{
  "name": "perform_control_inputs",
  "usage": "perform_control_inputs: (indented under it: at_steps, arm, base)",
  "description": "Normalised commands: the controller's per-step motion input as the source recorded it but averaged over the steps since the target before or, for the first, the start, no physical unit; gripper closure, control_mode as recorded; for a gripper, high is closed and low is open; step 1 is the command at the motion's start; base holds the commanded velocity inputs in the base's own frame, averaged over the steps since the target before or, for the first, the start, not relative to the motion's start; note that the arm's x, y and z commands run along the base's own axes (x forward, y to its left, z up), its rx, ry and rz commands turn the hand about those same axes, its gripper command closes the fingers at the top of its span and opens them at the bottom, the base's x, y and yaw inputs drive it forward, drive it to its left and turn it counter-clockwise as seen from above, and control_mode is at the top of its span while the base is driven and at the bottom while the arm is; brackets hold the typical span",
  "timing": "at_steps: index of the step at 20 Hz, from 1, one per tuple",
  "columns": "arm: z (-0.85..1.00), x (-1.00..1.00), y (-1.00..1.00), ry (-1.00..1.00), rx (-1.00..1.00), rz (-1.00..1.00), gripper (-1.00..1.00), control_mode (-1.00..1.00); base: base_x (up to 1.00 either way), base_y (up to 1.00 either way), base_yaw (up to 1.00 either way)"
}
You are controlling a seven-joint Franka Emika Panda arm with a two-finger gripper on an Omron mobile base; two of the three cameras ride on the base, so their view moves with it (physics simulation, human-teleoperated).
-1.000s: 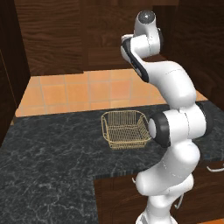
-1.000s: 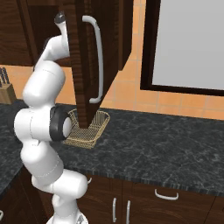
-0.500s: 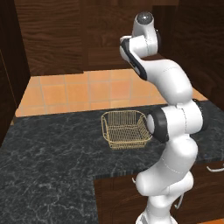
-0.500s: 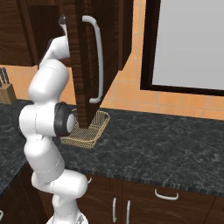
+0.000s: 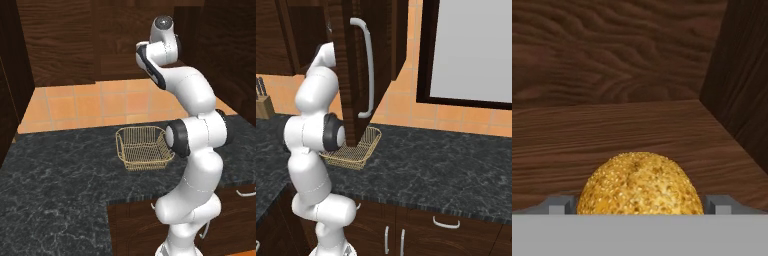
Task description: Open the cabinet, pick up the bread from the cabinet and place it in the basket. Then move the basket to the dining counter.
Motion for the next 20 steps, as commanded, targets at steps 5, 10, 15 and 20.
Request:
perform_control_inputs:
  at_steps: [5, 10, 15, 20]
  arm:
    - [-0.04, 0.07, 0.0, 0.0, 0.0, 0.0, -1.0, -1.0]
    - [-0.19, 0.0, 0.0, -0.01, 0.0, 0.01, 1.0, -1.0]
    - [-0.1, -0.16, 0.1, -0.16, 0.0, 0.01, 1.0, -1.0]
    - [0.0, -0.47, 0.28, -0.13, -0.04, 0.0, 1.0, -1.0]
  base:
    - [0.0, 0.0, 0.0]
    - [0.0, 0.0, 0.0]
    - [0.0, 0.0, 0.0]
    - [0.0, 0.0, 0.0]
